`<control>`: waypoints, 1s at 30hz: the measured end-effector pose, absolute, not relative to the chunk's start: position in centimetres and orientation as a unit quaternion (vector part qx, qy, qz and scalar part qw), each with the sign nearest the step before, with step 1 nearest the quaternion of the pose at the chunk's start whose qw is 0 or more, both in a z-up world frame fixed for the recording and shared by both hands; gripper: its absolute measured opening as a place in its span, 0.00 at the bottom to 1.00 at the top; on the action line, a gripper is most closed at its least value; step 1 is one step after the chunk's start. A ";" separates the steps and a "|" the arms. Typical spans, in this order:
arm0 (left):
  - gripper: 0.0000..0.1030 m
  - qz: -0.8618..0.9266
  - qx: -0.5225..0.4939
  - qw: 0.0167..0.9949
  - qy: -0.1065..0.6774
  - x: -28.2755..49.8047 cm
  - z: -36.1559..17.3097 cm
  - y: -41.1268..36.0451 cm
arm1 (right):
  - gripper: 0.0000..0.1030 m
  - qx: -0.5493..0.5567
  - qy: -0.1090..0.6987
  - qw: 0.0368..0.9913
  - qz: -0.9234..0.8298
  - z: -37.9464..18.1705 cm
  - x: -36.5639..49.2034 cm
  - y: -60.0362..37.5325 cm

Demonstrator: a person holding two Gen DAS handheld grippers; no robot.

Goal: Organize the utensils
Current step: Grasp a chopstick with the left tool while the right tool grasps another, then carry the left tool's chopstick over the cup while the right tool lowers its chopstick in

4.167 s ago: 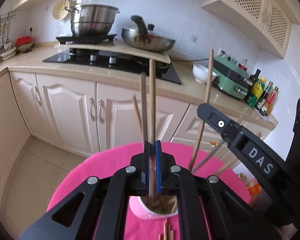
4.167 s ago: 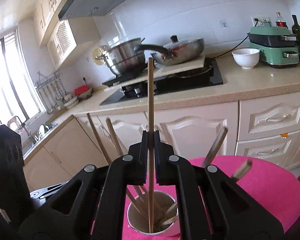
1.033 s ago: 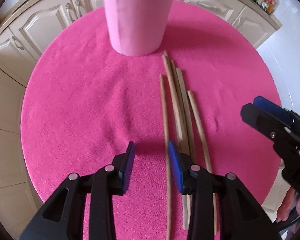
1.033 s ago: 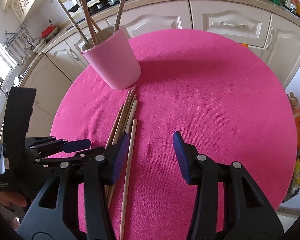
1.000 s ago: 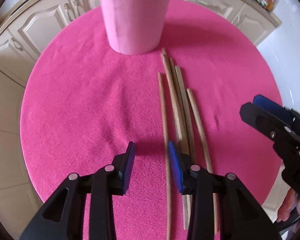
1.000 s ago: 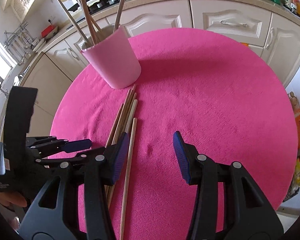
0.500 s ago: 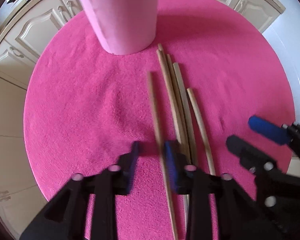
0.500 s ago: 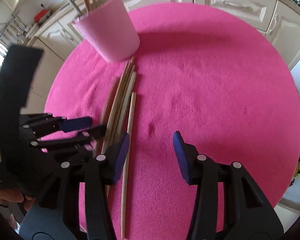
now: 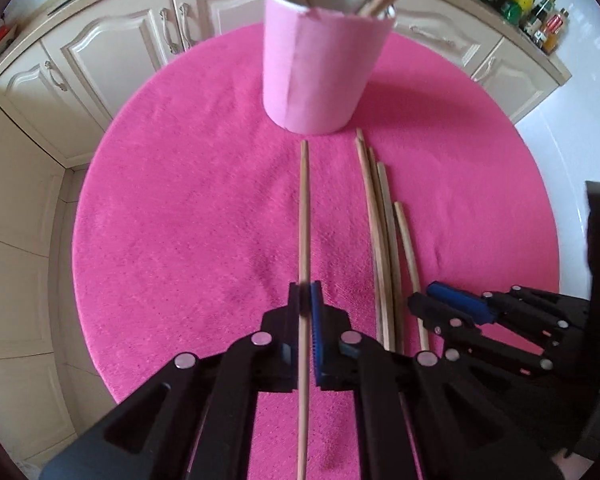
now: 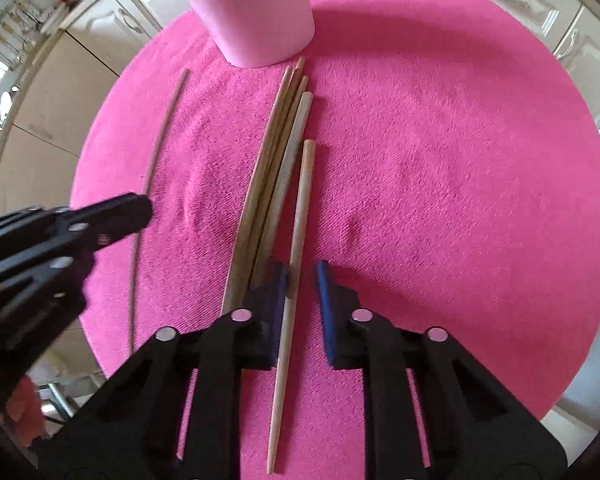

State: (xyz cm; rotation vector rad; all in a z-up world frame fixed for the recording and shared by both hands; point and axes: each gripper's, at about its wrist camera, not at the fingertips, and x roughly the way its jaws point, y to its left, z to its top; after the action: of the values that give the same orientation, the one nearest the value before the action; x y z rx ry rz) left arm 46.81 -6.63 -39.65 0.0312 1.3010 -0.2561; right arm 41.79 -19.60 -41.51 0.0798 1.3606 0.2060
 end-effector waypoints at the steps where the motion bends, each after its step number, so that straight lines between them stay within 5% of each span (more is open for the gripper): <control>1: 0.05 -0.118 0.012 0.791 0.600 46.4 -39.4 -6.6 | 0.10 0.032 0.628 0.772 0.093 -41.5 41.9 -19.4; 13: 0.05 -0.123 -0.010 0.837 0.533 44.3 -34.3 -3.4 | 0.06 0.093 0.622 0.771 0.096 -41.2 42.8 -22.4; 30: 0.05 -0.154 -0.070 0.895 0.412 46.5 -27.5 -3.7 | 0.06 0.229 0.428 0.860 0.157 -29.7 44.6 -26.3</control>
State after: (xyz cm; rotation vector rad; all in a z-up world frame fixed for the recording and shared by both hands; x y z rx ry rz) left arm 46.47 -3.75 -27.54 -0.1450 0.8542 -0.3199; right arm 44.62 -26.29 -29.73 0.4803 0.8977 0.3287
